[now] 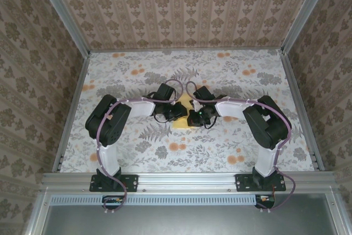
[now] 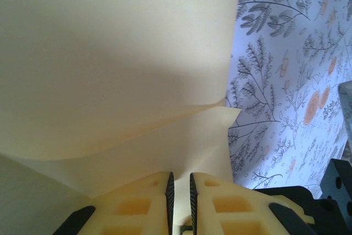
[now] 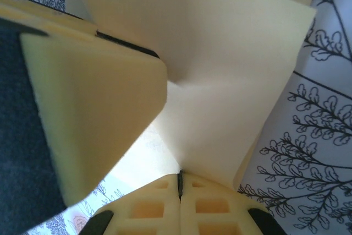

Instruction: Fold a paper plane with a square sheet of paper (pick it up from the middle)

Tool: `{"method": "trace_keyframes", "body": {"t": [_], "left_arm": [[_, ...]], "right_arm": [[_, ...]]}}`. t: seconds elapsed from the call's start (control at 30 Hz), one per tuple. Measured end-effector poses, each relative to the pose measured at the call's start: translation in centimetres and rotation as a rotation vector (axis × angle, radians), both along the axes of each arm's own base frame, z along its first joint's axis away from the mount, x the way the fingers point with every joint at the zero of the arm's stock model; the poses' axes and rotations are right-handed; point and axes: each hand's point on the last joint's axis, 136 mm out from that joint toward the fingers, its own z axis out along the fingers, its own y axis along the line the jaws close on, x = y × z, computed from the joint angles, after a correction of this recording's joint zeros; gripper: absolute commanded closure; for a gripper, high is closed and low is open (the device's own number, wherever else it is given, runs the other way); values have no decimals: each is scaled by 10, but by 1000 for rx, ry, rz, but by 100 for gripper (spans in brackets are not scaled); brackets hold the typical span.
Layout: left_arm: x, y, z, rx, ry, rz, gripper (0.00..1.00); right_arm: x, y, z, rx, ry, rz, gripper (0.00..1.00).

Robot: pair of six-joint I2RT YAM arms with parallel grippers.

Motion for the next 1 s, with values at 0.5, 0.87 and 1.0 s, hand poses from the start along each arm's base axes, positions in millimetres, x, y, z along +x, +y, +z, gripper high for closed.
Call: {"method": "trace_keyframes", "body": {"t": [0.5,0.87,1.0], "left_arm": [[-6,3,-8,28,7,1,90],[-6,3,-8,29,7,3,90],[-6,3,-8,29,7,3,90]], "right_arm": [[-3,6,3,54,24,4,94],[0,6,9,84,23,-7,94],[1,5,9,81,21,-9,94]]}}
